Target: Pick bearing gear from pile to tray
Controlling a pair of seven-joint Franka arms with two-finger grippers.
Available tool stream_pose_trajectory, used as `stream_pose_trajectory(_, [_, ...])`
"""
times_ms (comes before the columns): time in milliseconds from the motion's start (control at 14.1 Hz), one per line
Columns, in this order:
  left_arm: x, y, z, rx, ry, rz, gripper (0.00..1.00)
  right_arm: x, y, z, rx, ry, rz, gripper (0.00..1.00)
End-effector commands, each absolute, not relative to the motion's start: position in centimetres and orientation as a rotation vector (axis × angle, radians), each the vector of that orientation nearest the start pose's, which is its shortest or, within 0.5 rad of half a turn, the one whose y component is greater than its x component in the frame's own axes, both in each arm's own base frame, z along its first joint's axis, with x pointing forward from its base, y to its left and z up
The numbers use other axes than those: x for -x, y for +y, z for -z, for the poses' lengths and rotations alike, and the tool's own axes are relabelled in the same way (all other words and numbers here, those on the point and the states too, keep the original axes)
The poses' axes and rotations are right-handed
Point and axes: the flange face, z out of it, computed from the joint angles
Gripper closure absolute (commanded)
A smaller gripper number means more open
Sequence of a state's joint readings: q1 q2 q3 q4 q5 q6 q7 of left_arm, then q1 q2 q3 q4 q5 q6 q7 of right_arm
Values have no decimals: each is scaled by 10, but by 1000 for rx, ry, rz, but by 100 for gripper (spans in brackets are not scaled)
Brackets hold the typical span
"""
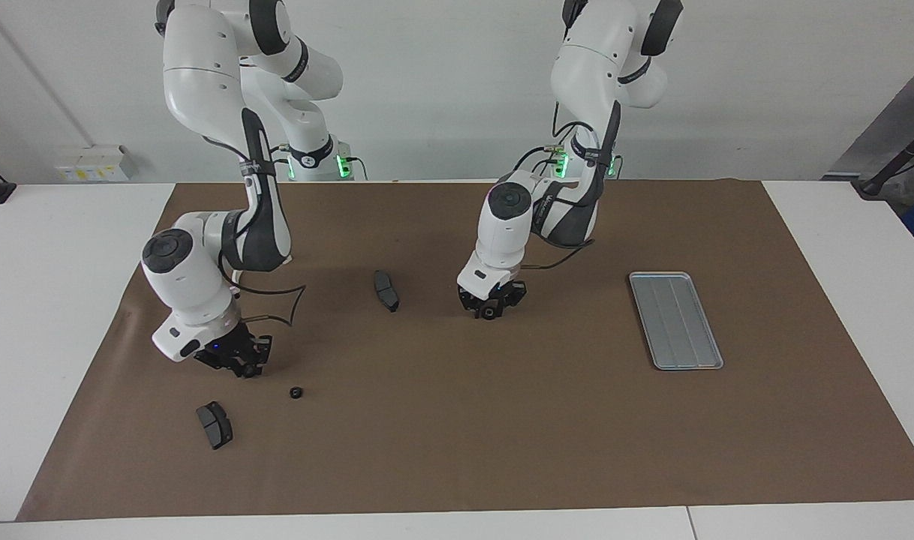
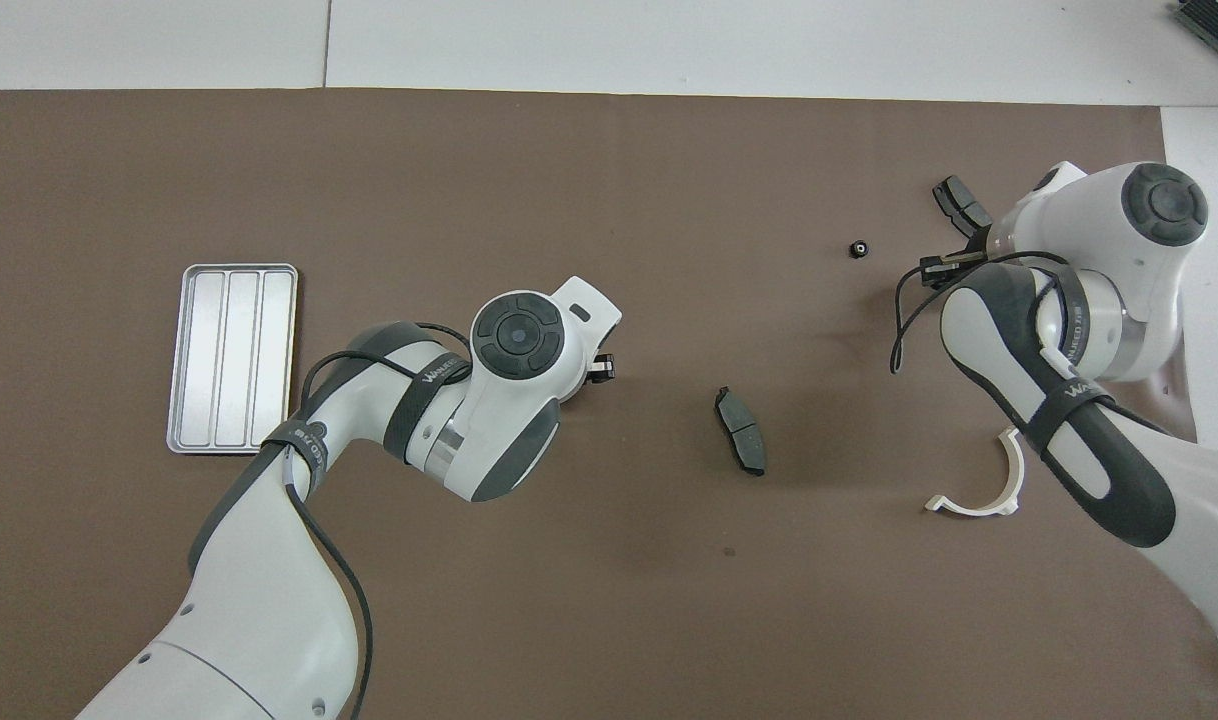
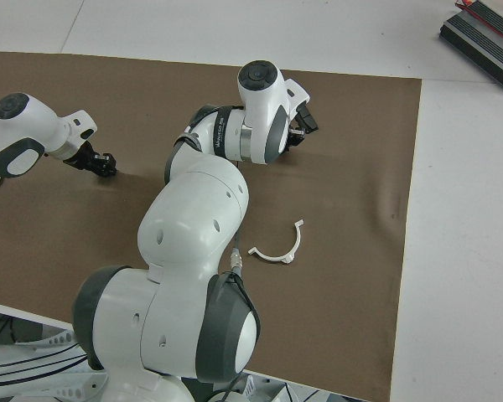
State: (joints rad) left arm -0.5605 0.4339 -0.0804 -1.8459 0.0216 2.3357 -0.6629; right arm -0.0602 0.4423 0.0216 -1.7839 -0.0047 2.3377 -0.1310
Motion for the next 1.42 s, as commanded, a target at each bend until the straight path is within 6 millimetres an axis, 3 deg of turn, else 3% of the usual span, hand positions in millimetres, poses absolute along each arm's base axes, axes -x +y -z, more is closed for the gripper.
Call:
stream_pose_trajectory(0, [-511,-380,-298,3176,-6,82,59,-654,-20,-371,3118,-122,161,100])
stream_pose_trajectory(142, [-512,-380,-299,3176,-6,84,66,-648,-12,-404,3114,-64,119,100])
stream_pose_trajectory(356, [-513,-379,-300,3176,-4,85,81,-639,28,-438,3126,26,79,100])
stream_pose_trajectory(498, [-519,-375,-304,3175,-17,85,97,-635,54,-440,3125,55,68,100])
stream_pose_trajectory(640, [-543,-360,-320,3162,-67,61,100,-631,90,-442,3116,143,84,100])
stream_pose_trajectory(853, [-584,-308,-348,3154,-41,18,100,-625,135,-435,3101,221,93,100])
stream_pose_trajectory(1138, [-620,-191,-377,3153,-6,17,100,-612,241,-403,3042,372,156,100])
stream_pose_trajectory(1351, [-631,-102,-379,3139,180,-31,100,-598,297,-390,2998,449,185,100])
